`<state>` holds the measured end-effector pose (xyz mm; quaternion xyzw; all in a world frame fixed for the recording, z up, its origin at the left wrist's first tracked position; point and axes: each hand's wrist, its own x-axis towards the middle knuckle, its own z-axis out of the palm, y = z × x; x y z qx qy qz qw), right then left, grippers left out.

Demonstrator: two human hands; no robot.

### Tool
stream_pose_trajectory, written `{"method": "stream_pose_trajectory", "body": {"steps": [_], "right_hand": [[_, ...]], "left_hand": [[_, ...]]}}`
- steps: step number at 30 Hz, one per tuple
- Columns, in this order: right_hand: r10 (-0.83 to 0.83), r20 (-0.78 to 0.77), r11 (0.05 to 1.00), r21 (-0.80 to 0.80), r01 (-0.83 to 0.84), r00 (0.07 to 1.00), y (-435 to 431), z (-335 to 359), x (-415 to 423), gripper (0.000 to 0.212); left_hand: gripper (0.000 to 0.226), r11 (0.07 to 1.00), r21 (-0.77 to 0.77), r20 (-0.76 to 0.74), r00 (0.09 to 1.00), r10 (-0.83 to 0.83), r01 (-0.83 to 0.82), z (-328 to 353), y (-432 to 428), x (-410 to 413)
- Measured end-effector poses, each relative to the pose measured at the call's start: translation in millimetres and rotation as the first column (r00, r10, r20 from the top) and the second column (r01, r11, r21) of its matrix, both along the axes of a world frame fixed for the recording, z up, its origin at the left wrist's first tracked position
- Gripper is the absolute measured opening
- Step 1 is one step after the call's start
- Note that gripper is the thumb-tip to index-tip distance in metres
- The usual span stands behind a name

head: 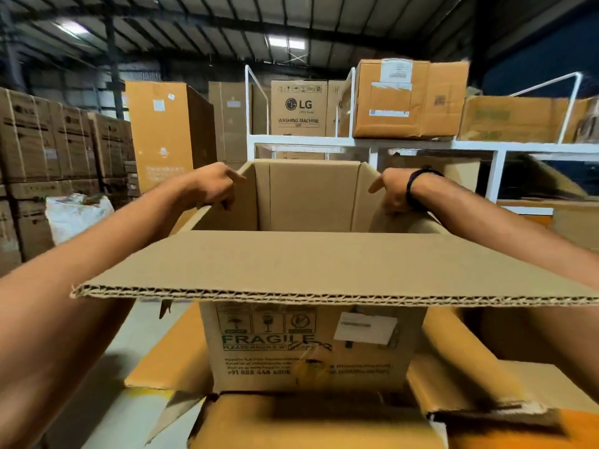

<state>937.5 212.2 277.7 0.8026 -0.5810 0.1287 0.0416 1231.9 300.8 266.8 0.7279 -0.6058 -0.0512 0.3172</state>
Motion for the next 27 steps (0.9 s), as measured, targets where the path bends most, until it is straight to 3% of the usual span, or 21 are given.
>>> {"method": "stream_pose_trajectory", "body": {"steps": [9,15,27], "right_hand": [[-0.061,-0.028,0.998,0.032,0.062,0.998,-14.9,-22.8,-0.2,0.064],[-0.056,-0.103,0.993,0.096,0.066,0.993,-30.1,-50.7,-3.8,0.067],[-0.098,-0.072,0.964,0.240,0.113,0.993,-50.2,-106.4,-3.5,0.072]], "left_hand": [[0.059,0.994,-0.012,-0.065,0.992,-0.108,0.107,-28.0,-40.8,3.0],[0.058,0.989,0.079,-0.079,0.990,-0.117,0.124,-54.9,-60.4,4.9],[0.062,0.968,0.233,-0.080,0.994,-0.075,0.092,-111.9,-87.6,9.4]]}}
